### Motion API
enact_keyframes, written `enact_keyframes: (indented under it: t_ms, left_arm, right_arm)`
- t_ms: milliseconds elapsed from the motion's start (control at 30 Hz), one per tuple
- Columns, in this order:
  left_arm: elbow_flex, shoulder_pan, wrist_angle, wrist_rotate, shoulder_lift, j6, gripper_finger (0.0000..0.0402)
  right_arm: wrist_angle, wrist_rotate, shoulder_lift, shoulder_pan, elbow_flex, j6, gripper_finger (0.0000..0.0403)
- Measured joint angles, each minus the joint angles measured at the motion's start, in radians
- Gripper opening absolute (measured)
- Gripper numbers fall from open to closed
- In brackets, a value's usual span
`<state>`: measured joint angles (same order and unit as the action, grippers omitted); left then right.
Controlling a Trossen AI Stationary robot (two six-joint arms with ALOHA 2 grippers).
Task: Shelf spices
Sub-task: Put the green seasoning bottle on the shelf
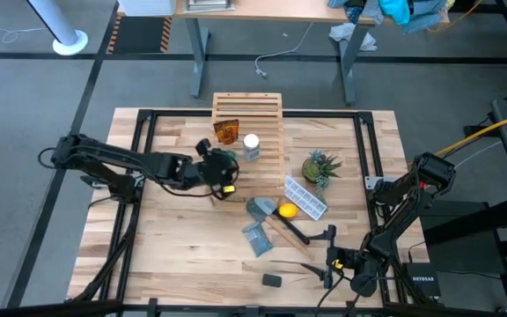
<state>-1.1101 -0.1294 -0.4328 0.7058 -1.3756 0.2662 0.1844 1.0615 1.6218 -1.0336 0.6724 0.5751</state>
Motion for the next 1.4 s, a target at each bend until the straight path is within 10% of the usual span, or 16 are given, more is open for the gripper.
enact_keyframes:
  t_ms: [467,1400]
  left_arm:
    - [0.285,0.052,0.45,-0.206,0.132,-0.134,0.0188]
    - [0.302,0.207,0.448,-0.412,0.132,-0.11,0.0188]
  right_arm:
    - [-0.003,0.021,0.0,0.0,0.0,-0.011,0.0379]
    - [-0.001,0.021,0.0,0.0,0.0,-0.024,0.0379]
